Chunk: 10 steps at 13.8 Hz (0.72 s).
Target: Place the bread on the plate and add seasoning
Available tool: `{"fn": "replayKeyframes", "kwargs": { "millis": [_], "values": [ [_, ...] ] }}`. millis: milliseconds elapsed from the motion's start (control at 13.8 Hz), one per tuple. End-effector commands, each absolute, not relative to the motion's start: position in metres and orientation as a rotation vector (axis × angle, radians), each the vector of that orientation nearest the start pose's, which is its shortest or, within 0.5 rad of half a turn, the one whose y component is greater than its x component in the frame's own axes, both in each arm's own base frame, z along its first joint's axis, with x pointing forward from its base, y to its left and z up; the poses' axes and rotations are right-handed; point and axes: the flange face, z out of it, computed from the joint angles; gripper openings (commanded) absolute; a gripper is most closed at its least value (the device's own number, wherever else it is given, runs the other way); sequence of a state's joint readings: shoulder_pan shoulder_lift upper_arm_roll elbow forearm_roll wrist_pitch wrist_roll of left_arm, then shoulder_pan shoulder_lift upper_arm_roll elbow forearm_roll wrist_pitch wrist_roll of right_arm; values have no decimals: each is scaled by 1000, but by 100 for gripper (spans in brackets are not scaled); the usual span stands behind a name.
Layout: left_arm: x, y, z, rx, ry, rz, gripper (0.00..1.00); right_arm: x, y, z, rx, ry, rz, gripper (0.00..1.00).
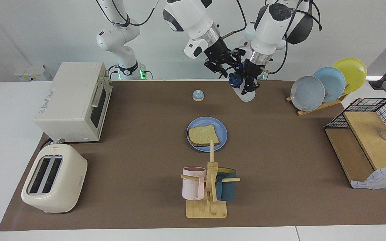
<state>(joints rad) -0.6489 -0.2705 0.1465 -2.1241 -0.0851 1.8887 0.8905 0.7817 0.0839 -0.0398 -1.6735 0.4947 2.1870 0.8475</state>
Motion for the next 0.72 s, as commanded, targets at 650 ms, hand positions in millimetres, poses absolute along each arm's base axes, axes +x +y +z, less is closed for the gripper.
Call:
{"fn": "replayKeyframes", "kwargs": {
  "millis": [650],
  "values": [
    [412,-230,527,-2532,2069,-121,0,453,429,601,-2484,409,23,24]
  ]
}}
